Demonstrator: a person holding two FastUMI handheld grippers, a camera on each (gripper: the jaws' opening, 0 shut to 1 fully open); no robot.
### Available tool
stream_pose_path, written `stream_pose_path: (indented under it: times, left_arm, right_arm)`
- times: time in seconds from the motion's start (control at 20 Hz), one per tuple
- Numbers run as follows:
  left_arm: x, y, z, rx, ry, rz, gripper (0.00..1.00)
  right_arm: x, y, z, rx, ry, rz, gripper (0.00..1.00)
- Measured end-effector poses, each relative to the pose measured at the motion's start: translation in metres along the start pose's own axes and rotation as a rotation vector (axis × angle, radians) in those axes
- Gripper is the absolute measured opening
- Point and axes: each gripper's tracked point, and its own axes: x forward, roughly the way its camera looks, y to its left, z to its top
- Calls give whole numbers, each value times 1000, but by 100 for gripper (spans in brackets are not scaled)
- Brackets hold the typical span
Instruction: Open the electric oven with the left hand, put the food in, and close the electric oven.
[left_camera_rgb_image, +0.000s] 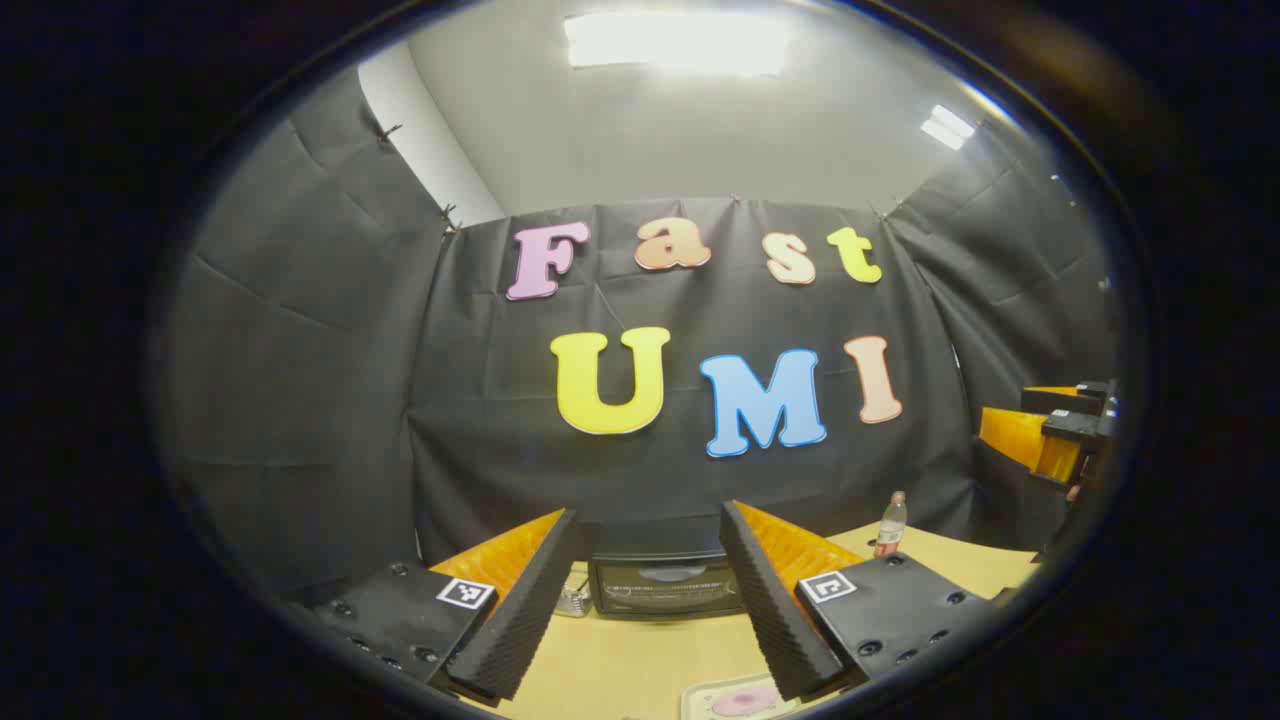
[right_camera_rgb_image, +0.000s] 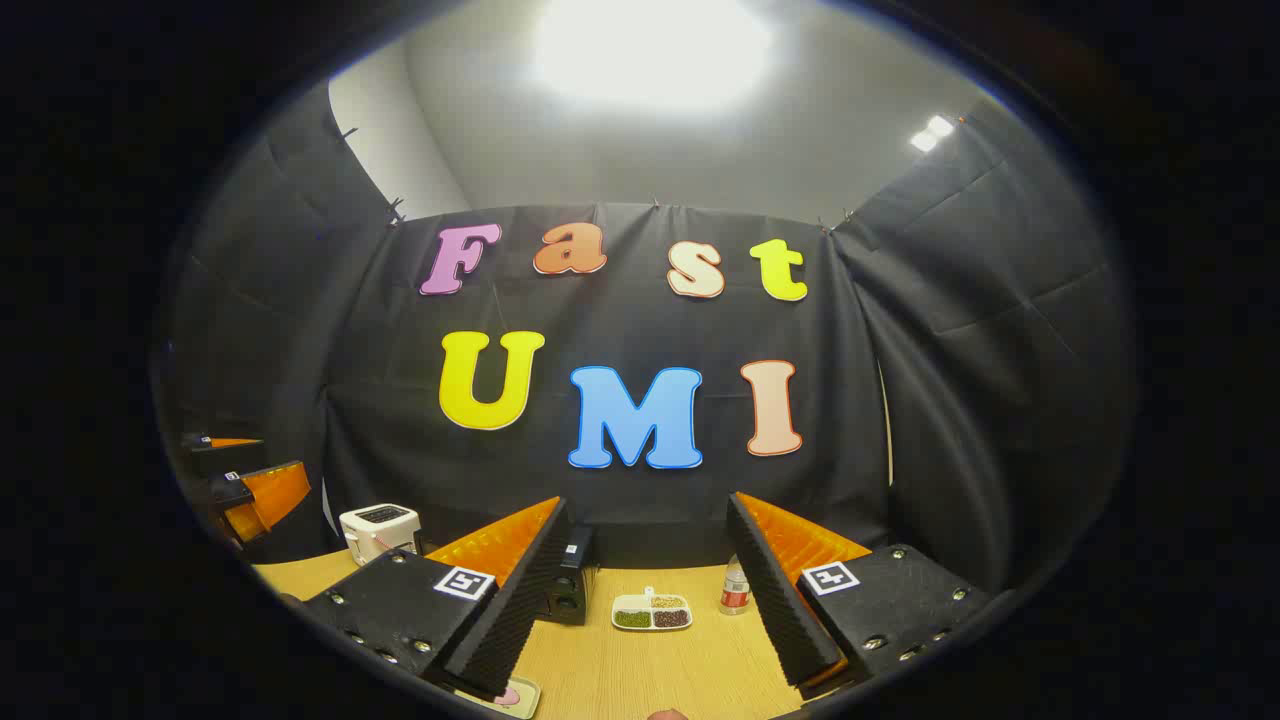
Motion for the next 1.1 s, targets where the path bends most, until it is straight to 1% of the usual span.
stream_pose_path:
  times: [0.3, 0.55, 0.6, 0.7, 0.75, 0.85, 1.0, 1.05, 1.1]
  left_arm:
    - [-2, 2, 2, 10, -9, 7, 99]
    - [-5, -4, 5, 9, -15, 9, 99]
    - [-6, -6, 6, 10, -18, 9, 95]
    - [-6, -11, 11, 11, -26, 10, 95]
    - [-6, -15, 11, 10, -30, 10, 99]
    - [-7, -20, 14, 13, -36, 13, 99]
    - [-5, -27, 14, 26, -36, 26, 99]
    - [-5, -28, 14, 32, -40, 34, 91]
    - [-4, -29, 15, 39, -47, 40, 91]
  right_arm:
    - [1, 5, -1, -7, 1, 17, 96]
    - [0, 1, -2, -22, -3, 24, 96]
    - [-1, 0, -3, -24, -2, 27, 96]
    - [-2, -3, -4, -29, -3, 34, 96]
    - [-1, -6, -4, -34, -5, 36, 96]
    - [-3, -13, -4, -45, -16, 36, 96]
    - [-7, -12, -8, -45, -31, 77, 96]
    - [-8, -11, -9, -43, -41, 92, 96]
    - [-8, -13, -10, -40, -48, 97, 96]
